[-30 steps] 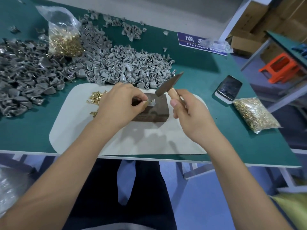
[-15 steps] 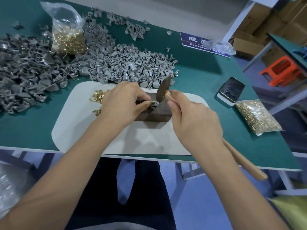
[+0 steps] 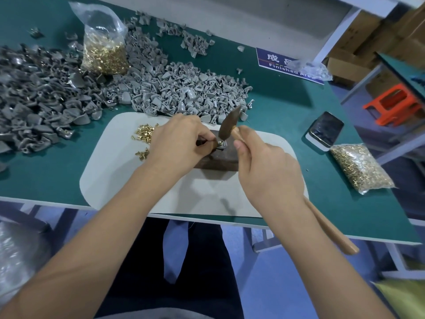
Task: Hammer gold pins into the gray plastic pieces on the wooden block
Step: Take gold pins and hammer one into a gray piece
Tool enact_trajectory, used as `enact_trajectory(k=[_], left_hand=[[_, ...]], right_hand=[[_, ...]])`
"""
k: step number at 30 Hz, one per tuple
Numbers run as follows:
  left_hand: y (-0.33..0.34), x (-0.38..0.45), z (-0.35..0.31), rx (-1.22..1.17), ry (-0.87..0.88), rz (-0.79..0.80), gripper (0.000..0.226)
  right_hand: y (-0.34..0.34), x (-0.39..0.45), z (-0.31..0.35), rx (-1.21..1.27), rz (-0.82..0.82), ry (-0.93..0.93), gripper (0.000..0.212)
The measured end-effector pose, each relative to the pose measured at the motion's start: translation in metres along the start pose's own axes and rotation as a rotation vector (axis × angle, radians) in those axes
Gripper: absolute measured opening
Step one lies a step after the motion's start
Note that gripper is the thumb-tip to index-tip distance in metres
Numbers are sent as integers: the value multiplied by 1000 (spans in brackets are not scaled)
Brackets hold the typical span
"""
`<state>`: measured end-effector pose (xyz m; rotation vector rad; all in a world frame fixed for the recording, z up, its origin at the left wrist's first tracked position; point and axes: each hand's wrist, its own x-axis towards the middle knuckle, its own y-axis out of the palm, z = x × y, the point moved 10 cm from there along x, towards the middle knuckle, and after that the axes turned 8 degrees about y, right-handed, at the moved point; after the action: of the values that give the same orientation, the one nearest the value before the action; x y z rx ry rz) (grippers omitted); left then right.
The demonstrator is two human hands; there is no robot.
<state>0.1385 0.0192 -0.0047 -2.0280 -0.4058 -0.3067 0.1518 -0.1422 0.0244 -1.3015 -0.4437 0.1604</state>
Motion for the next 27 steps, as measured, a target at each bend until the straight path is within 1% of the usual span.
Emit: enact_trajectory(k=[2,6,10,14,15,18,19,23,26,27], left_hand=[[0,0,-1,-6,-3,-8,7],[5,0,-3,8,-2,6,6],[2,0,-2,2,-13,-22,7],[4,1,-1,13,-10,7,7],[4,1,-1,13,-8,9,6],[2,0,-2,-13,-12,-19,6],[2,0,-1,-20,-14,-23,6],[2,-1,-2,-15,-2,-26,7],[3,-1,1,-25,-16,-29,5],[4,-1,2,-28,-19,-27,5]], right_hand=[[4,1,-1,-33,46,12,36],[-10,4,-5,82,-35,63,33],[2,3,-1,-18,71,44,33],[-11,5,-1,33,-18,68,32],[-9,4,1,40,-11,63,33],[6,0,-3,21,105,78,36],[5,1,-6,36,109,90,35],[-7,-1,-8,177,11,110,32],[6,-2,-10,118,105,117,32],[4,0,-12,120,97,119,31]])
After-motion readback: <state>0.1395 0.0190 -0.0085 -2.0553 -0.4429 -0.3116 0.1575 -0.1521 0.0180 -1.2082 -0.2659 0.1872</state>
